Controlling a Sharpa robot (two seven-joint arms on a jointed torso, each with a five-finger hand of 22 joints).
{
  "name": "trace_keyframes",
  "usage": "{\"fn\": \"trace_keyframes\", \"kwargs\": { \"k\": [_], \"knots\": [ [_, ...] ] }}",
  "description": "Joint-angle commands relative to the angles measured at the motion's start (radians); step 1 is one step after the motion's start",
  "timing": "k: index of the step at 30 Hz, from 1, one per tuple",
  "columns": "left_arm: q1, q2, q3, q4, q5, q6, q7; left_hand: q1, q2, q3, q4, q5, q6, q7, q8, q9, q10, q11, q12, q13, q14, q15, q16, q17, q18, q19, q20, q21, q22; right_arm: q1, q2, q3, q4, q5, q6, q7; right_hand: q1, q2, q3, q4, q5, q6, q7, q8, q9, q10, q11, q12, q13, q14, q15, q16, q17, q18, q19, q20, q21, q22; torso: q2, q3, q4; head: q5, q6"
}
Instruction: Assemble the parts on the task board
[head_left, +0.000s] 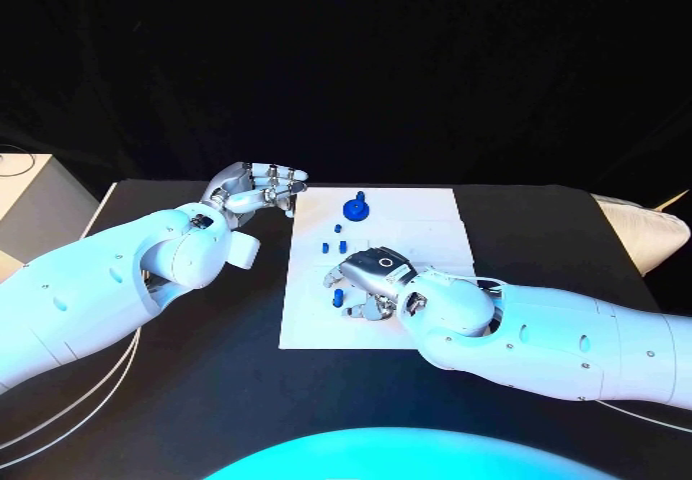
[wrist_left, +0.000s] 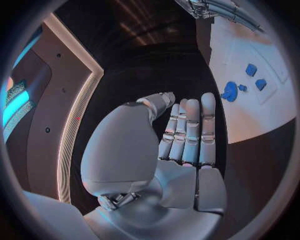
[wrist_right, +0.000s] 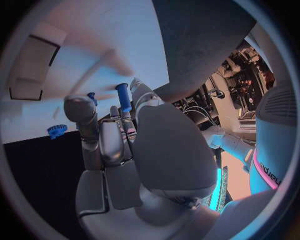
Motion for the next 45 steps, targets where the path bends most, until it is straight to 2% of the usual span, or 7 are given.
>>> {"fn": "trace_keyframes", "kwargs": {
  "k": [1,8,15,23,26,30,45],
  "knots": [
    [0.000,0.001,0.001,0.002,0.004,0.013,0.005,0.002,0.008,-0.002,0.008,-0.001,0.003,-0.001,0.008,-0.002,-0.009,-0.001,0.007,0.001,-0.004,-0.003,-0.004,-0.001,0.016,0.008,-0.001,-0.009,-0.003,-0.001,-0.008,0.000,0.004,-0.002,-0.043,0.002,0.014,-0.003,-0.011,0.016,0.002,-0.007,0.000,-0.004,-0.003,-0.009,0.001,0.003,-0.001,0.000,0.010,-0.003,-0.001,0.014,0.001,0.005,-0.004,-0.001,0.000,-0.0003,0.0007,-0.003,0.002],
    [0.000,0.000,0.001,0.001,0.004,0.013,0.005,0.002,0.008,-0.002,0.008,-0.001,0.003,-0.001,0.008,-0.002,-0.009,-0.001,0.007,0.001,-0.004,-0.003,-0.004,-0.001,0.016,0.008,-0.001,-0.009,-0.003,0.002,-0.043,0.003,0.021,0.023,-0.102,0.015,0.009,-0.001,-0.017,0.019,0.004,-0.006,0.001,-0.002,-0.004,-0.003,-0.001,0.009,0.001,0.003,0.009,0.001,0.006,0.013,0.006,0.005,0.004,0.006,0.000,-0.0005,0.0000,-0.009,0.007],
    [0.000,-0.001,0.000,0.000,0.004,0.014,0.006,0.002,0.008,-0.002,0.008,-0.001,0.003,-0.001,0.009,-0.002,-0.010,-0.001,0.007,0.001,-0.004,-0.003,-0.004,-0.001,0.016,0.009,-0.001,-0.009,-0.003,0.045,-0.152,0.019,0.062,0.320,-0.222,0.137,-0.015,0.044,0.054,0.012,0.016,0.045,0.048,0.024,-0.007,0.230,-0.040,0.112,0.025,0.011,-0.022,0.009,0.027,0.006,0.028,-0.022,0.042,0.045,-0.003,-0.0004,-0.0024,-0.020,0.015],
    [-0.018,-0.010,0.000,0.008,0.005,0.010,0.011,0.001,0.008,-0.003,0.009,-0.001,0.003,-0.001,0.009,-0.002,-0.010,-0.001,0.007,0.001,-0.004,-0.003,-0.004,-0.002,0.016,0.009,-0.001,-0.010,-0.003,0.107,-0.302,0.025,0.095,0.601,-0.103,0.129,-0.122,0.044,0.086,0.011,-0.062,0.113,0.013,0.086,0.015,0.434,-0.094,0.304,0.208,0.046,-0.065,0.097,0.201,-0.021,0.065,-0.060,0.196,0.196,-0.010,-0.0017,-0.0087,-0.038,0.023],
    [-0.025,-0.013,0.000,0.012,0.006,0.009,0.012,0.000,0.008,-0.003,0.010,-0.001,0.003,0.000,0.009,-0.003,-0.009,-0.001,0.008,0.001,-0.004,-0.002,-0.004,-0.002,0.016,0.009,-0.001,-0.010,-0.003,0.114,-0.350,0.024,0.104,0.652,-0.039,0.080,-0.181,0.067,0.065,0.006,-0.049,0.101,0.000,0.139,0.061,0.495,-0.100,1.195,1.166,0.062,-0.068,0.140,0.291,-0.041,0.079,-0.061,0.302,0.305,-0.012,-0.0017,-0.0090,-0.043,0.024],
    [-0.036,-0.020,0.001,0.021,0.008,0.007,0.012,0.000,0.008,-0.003,0.010,-0.001,0.003,0.000,0.009,-0.003,-0.009,-0.001,0.008,0.001,-0.004,-0.002,-0.004,-0.002,0.016,0.009,-0.001,-0.010,-0.003,0.115,-0.412,0.023,0.130,0.668,0.020,-0.010,-0.244,0.082,0.003,0.011,-0.003,0.110,-0.007,0.193,0.105,0.642,-0.103,1.473,1.472,0.096,-0.069,0.215,0.491,-0.063,0.103,-0.062,0.427,0.425,-0.013,0.0002,-0.0116,-0.044,0.022],
    [-0.050,-0.033,0.001,0.049,0.011,0.004,0.014,-0.001,0.007,-0.005,0.011,-0.001,0.002,0.000,0.009,-0.003,-0.009,-0.001,0.009,0.001,-0.004,-0.002,-0.004,-0.002,0.015,0.009,-0.001,-0.011,-0.004,0.093,-0.476,0.015,0.207,0.585,0.070,-0.270,-0.357,0.092,-0.120,0.018,0.105,0.123,-0.021,0.235,0.142,0.666,-0.116,1.504,1.506,0.114,-0.076,0.245,0.589,-0.082,0.119,-0.069,0.528,0.523,-0.014,-0.0028,-0.0113,-0.057,0.015]
  ]
}}
